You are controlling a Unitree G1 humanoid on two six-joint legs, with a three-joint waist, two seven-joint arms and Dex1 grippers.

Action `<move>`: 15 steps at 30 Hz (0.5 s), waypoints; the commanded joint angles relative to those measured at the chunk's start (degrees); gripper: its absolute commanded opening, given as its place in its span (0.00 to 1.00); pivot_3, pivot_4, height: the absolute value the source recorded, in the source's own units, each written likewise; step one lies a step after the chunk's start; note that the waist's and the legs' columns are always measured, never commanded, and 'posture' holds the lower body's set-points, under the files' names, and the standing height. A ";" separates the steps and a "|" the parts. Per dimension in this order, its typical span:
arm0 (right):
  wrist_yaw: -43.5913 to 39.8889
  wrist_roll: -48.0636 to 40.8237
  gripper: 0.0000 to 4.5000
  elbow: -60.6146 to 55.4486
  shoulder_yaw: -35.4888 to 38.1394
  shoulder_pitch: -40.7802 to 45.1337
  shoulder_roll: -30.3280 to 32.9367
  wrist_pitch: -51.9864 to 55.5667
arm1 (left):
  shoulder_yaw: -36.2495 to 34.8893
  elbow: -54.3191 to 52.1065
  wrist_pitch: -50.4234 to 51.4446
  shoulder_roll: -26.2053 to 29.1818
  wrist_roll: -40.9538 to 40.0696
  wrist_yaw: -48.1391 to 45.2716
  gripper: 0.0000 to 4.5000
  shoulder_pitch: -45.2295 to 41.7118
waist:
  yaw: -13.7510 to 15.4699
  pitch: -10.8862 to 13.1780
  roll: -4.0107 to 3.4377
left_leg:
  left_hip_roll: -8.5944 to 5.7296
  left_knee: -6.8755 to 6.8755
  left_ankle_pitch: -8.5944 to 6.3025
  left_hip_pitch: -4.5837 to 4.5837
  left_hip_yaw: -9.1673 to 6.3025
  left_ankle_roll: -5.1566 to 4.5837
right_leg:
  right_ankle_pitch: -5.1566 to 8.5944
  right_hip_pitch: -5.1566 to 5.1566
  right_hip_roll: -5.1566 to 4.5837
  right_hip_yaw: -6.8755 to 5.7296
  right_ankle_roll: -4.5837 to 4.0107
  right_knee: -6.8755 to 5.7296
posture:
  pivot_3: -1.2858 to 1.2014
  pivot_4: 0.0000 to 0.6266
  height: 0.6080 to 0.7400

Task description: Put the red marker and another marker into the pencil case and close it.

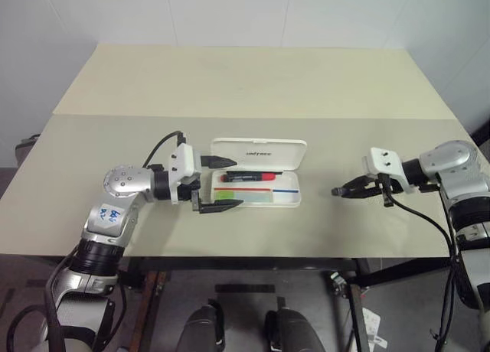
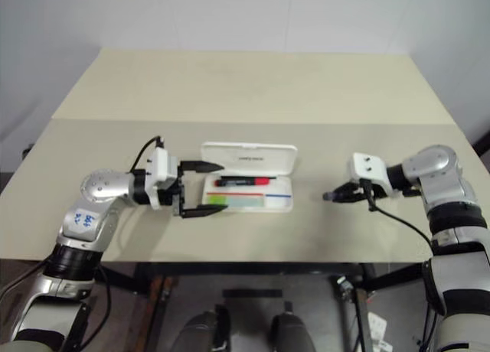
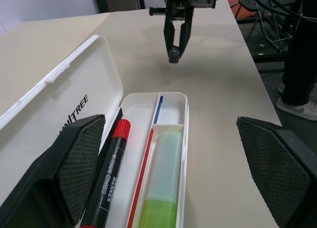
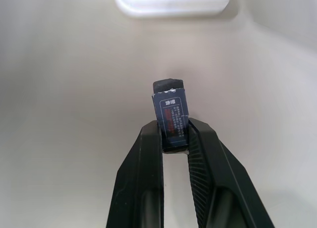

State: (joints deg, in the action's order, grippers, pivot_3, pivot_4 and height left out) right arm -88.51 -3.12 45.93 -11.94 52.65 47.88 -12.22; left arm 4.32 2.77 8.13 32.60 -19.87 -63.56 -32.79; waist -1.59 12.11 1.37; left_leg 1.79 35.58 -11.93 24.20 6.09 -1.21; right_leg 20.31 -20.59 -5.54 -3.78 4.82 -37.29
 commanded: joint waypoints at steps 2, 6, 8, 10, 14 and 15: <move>-3.84 -7.18 0.08 -14.64 2.11 -2.56 0.08 10.07 | -1.66 -2.26 -0.26 0.73 -0.94 -0.14 1.00 0.45 | 0.01 0.00 0.00 | 0.02 -0.01 0.00 0.00 -0.02 0.00 | 0.00 -0.01 0.00 -0.01 0.00 -0.02 | 0.52 0.24 1.00; -2.23 -10.66 0.08 -24.29 1.90 -5.08 -1.13 17.26 | -1.58 -2.65 0.03 0.53 -0.90 0.17 1.00 0.52 | -0.01 0.00 0.00 | 0.02 -0.01 0.00 0.00 -0.02 0.00 | 0.00 -0.01 0.00 -0.02 0.00 -0.02 | 0.52 0.24 1.00; -1.53 -11.21 0.08 -26.89 1.53 -5.79 -1.79 19.13 | -1.62 -3.08 0.42 0.24 -1.18 0.49 1.00 0.36 | 0.00 0.00 0.00 | 0.02 -0.01 -0.01 0.00 -0.02 -0.01 | 0.00 -0.01 0.00 -0.02 0.00 -0.03 | 0.52 0.24 1.00; -1.09 -11.53 0.08 -28.72 1.20 -6.37 -2.40 20.48 | -1.61 -3.32 0.63 0.11 -1.21 0.64 1.00 0.24 | 0.08 0.00 0.00 | 0.01 0.00 -0.02 0.00 -0.02 -0.02 | 0.00 -0.01 -0.01 -0.02 0.00 -0.03 | 0.52 0.24 1.00; 1.01 -10.88 0.08 -31.30 0.09 -7.85 -5.30 21.53 | -1.90 -4.65 1.17 0.40 -1.32 0.74 1.00 1.11 | 0.03 0.00 0.00 | 0.01 -0.03 -0.03 0.00 -0.03 -0.02 | 0.00 -0.01 -0.02 -0.02 0.00 -0.01 | 0.52 0.24 1.00; 1.31 -10.54 0.08 -31.37 -0.03 -8.12 -5.82 21.39 | -2.03 -5.22 1.42 0.67 -1.40 0.62 1.00 1.65 | 0.03 0.00 0.00 | 0.01 -0.03 -0.03 0.00 -0.02 -0.02 | 0.00 -0.01 -0.02 -0.02 0.00 -0.02 | 0.52 0.24 1.00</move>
State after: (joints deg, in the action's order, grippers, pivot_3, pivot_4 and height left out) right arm -87.10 -13.14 16.41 -12.32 44.63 42.07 8.97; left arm 3.34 0.14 9.39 32.65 -20.09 -63.10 -31.82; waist -1.56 12.11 1.37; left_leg 1.80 35.53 -11.96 24.20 6.08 -1.23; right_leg 20.31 -20.61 -5.56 -3.80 4.82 -37.30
